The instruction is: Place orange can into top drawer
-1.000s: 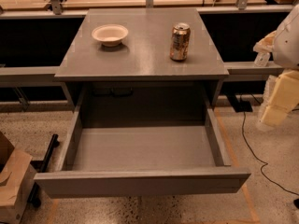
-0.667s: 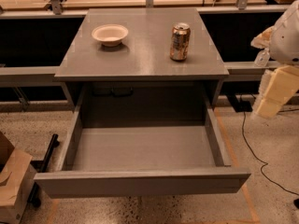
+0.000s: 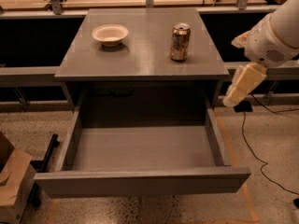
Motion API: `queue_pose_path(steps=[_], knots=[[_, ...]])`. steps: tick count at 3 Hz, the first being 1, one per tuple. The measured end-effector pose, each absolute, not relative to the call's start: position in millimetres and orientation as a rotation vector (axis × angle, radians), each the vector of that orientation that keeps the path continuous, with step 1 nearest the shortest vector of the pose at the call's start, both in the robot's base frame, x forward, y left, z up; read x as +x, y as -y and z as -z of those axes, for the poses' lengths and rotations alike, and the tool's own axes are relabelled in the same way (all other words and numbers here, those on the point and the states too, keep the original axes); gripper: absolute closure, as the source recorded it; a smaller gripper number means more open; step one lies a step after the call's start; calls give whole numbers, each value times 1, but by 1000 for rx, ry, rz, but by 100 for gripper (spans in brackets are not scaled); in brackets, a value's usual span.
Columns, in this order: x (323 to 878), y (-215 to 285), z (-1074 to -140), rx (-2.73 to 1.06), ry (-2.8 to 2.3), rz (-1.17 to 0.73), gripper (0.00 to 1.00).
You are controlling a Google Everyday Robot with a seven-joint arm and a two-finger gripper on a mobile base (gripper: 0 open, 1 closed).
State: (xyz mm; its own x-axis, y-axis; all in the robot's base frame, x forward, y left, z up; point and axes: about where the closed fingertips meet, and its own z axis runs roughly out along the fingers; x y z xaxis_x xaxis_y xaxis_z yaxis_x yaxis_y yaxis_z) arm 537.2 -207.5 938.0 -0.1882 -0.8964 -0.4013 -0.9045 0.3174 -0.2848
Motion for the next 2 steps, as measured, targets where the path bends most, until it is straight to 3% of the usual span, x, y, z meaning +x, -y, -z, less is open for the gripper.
queue_pose_path(steps=[1,2], knots=[[591,196,-913,-1467,-2072,-149,0],[597,193,-899,-1460,-2084,-176,0]])
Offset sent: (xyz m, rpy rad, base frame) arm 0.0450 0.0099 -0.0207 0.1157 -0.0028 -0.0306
